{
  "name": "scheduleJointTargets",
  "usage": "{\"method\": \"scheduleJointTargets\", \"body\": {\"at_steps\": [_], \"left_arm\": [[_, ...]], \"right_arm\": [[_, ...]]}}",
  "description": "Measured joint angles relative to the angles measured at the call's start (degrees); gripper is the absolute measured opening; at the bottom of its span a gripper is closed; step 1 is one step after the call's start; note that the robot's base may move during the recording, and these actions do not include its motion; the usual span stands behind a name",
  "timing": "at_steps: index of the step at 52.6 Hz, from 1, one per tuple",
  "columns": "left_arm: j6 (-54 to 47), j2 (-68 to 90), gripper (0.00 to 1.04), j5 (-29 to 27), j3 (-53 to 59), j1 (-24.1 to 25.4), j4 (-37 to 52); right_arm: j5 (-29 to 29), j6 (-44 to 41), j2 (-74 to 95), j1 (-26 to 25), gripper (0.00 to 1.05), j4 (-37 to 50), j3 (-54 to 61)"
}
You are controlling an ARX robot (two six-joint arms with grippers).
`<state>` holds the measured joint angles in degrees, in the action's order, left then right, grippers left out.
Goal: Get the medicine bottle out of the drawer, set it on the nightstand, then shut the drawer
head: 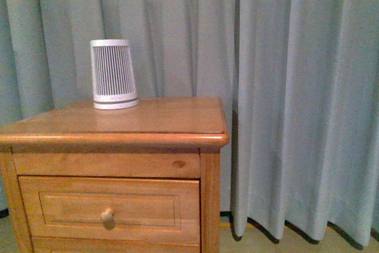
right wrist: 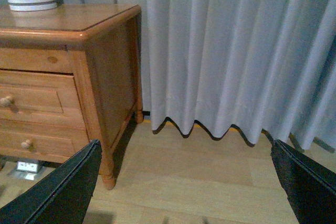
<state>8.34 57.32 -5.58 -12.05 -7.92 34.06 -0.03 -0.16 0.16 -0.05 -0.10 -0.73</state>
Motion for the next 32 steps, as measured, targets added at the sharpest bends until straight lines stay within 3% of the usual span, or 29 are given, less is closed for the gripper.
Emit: {"method": "scheduleJointTargets", "body": {"at_steps": [8,14,32], "left_arm": [[-2.8,21.4,0.98,-0.7,-6.8,-1.0,19.2],[-4.7,34.9,0.98,-0.9,-12.3,-1.1,27.8],[-7.3,61.6,0.98,-0.4,-30.4,-0.5,31.9]], "right_arm": [[0.0,0.0,0.0,0.0,0.98,0.0,0.0],[0.0,0.0,0.0,0.0,0.98,0.0,0.0],[0.0,0.0,0.0,0.0,0.98,0.0,0.0]]}}
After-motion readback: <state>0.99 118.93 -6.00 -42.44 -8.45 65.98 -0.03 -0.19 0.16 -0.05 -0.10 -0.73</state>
